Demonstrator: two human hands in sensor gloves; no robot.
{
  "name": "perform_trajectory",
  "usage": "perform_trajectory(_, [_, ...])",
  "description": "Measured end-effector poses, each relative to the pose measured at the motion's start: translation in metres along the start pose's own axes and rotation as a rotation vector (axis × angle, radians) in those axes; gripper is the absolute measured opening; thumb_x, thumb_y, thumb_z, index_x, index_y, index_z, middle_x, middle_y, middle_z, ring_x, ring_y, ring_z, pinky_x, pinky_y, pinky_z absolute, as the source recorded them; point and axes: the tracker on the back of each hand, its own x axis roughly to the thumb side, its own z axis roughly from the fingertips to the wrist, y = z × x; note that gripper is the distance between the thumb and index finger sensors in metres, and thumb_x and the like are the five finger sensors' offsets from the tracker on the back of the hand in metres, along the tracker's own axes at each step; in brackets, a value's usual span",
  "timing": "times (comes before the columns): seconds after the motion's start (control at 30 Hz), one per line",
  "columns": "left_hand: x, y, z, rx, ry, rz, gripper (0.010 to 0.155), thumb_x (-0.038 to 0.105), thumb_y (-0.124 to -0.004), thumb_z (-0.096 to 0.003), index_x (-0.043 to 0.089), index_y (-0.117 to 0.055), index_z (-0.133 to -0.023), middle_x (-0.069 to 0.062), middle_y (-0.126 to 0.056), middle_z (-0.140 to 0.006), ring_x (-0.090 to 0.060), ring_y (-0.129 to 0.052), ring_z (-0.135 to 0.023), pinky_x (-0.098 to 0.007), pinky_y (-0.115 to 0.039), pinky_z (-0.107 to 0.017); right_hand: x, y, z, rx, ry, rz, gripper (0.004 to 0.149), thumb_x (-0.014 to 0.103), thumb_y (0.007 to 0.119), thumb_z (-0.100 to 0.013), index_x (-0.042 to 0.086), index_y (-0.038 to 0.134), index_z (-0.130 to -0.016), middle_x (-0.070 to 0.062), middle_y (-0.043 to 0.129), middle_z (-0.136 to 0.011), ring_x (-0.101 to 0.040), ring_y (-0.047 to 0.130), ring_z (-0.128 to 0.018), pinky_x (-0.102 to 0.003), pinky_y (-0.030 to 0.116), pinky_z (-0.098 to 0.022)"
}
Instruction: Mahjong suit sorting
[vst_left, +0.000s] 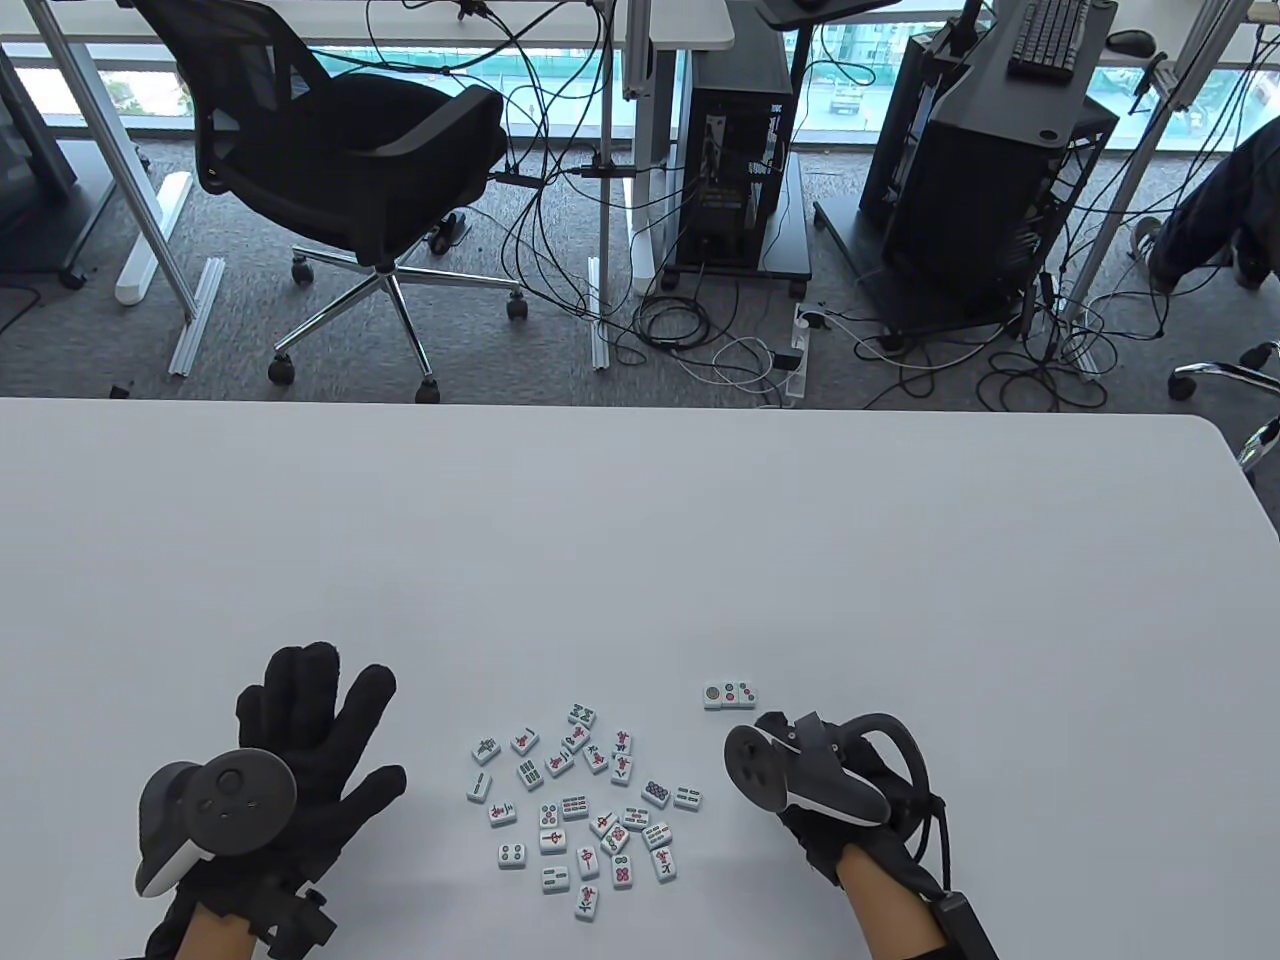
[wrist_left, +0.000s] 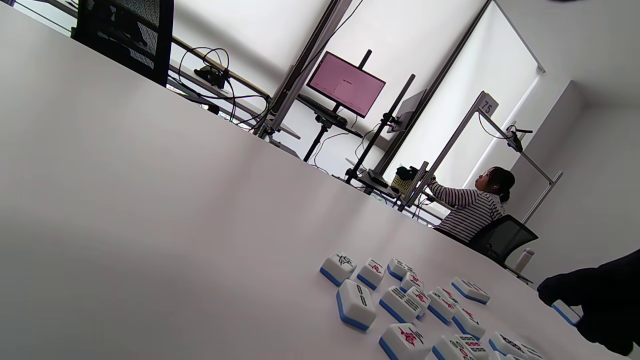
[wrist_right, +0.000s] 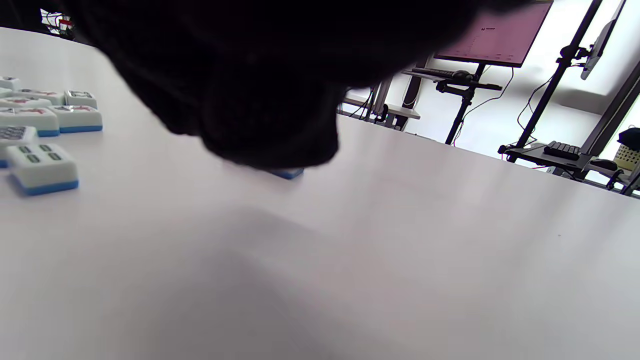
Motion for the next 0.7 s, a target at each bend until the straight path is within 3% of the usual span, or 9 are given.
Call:
perform_trajectory(0.23, [0.001,-0.002,0.000,-0.010,0.003,-0.009,0.080,0.077,-0.054,-0.0451,0.046,-0.020,-0.111,0.018,0.015,-0.110,-0.014,0.022,-0.105,-0.054,0.009,-0.071,0.005,0.025,0.011,0.065,-0.004,-0.014,0.058,0.035,0.086,-0.036,0.007,0.077,-0.086,0.001,0.099,-0.034,-0.009,0.089,-0.007,-0.026,0.082,-0.004])
perform_trajectory(0.53, [0.002,-0.003,-0.001,-0.021,0.009,-0.014,0.080,0.077,-0.054,-0.0451,0.046,-0.020,-0.111,0.018,0.015,-0.110,-0.015,0.022,-0.105,-0.054,0.009,-0.071,0.015,0.033,0.007,0.067,-0.026,-0.008,0.058,0.035,0.086,-0.036,0.007,0.076,-0.086,0.001,0.099,-0.034,-0.009,0.089,-0.007,-0.026,0.081,-0.004])
perform_trajectory(0.7, [0.002,-0.003,-0.001,-0.029,0.009,-0.010,0.080,0.077,-0.054,-0.0450,0.046,-0.021,-0.111,0.018,0.014,-0.111,-0.015,0.021,-0.106,-0.054,0.009,-0.072,0.014,0.031,0.005,0.137,-0.009,-0.018,0.060,0.034,0.084,-0.038,0.008,0.072,-0.090,0.000,0.099,-0.038,-0.010,0.090,-0.010,-0.027,0.082,-0.007])
